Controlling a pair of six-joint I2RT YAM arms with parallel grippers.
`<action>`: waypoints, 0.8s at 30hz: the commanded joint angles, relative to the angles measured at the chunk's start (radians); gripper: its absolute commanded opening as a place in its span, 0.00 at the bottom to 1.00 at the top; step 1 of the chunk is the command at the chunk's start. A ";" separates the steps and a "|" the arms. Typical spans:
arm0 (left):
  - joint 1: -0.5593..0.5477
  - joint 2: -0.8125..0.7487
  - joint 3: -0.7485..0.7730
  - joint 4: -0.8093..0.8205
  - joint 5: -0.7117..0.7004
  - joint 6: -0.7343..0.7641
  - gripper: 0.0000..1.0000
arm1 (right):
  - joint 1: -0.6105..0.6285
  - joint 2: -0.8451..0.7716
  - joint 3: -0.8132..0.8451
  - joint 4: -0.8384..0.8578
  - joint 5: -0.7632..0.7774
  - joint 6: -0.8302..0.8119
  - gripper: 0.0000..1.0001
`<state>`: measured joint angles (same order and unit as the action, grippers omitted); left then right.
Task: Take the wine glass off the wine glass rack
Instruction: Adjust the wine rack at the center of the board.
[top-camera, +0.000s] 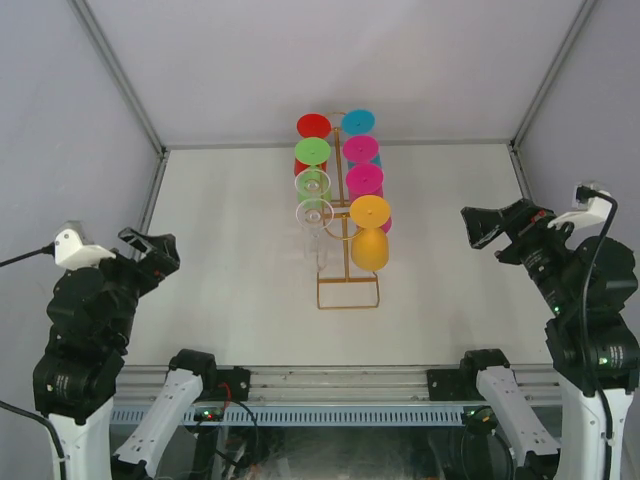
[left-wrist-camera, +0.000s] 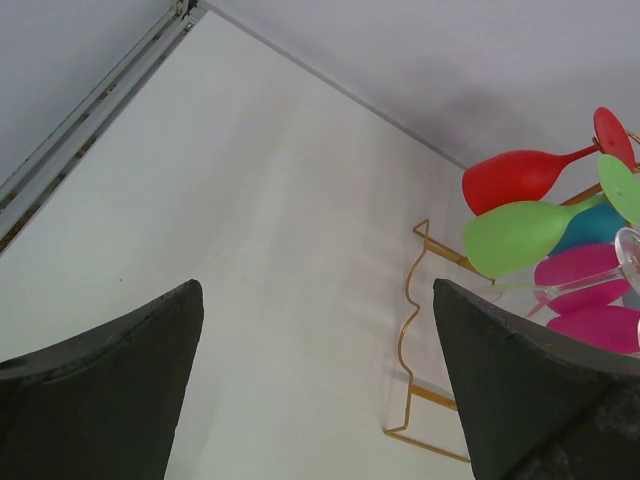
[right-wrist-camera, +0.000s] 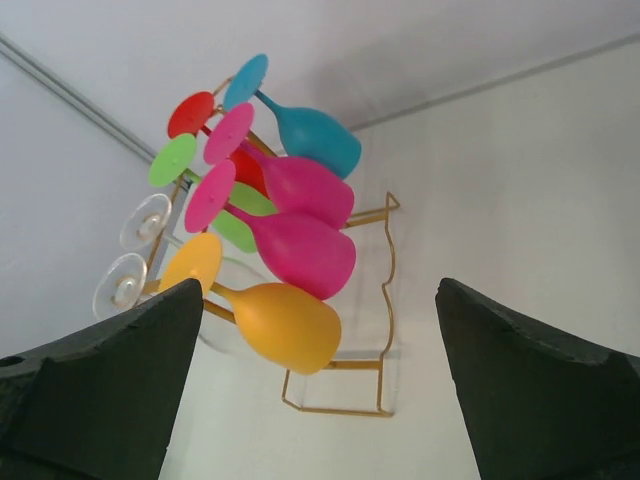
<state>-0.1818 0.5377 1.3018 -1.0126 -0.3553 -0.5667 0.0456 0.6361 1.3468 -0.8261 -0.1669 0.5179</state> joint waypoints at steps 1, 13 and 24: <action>0.008 0.009 -0.026 0.019 -0.005 -0.017 1.00 | -0.003 0.001 -0.057 -0.040 0.038 0.048 1.00; 0.008 0.115 -0.061 0.055 0.020 -0.079 1.00 | -0.026 0.114 -0.263 -0.090 0.055 0.053 1.00; 0.008 -0.125 -0.487 0.198 0.310 -0.224 1.00 | -0.041 0.080 -0.796 0.335 -0.368 0.276 1.00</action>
<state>-0.1799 0.5007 0.9089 -0.9161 -0.2039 -0.7181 0.0078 0.7456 0.6769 -0.7448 -0.3080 0.6548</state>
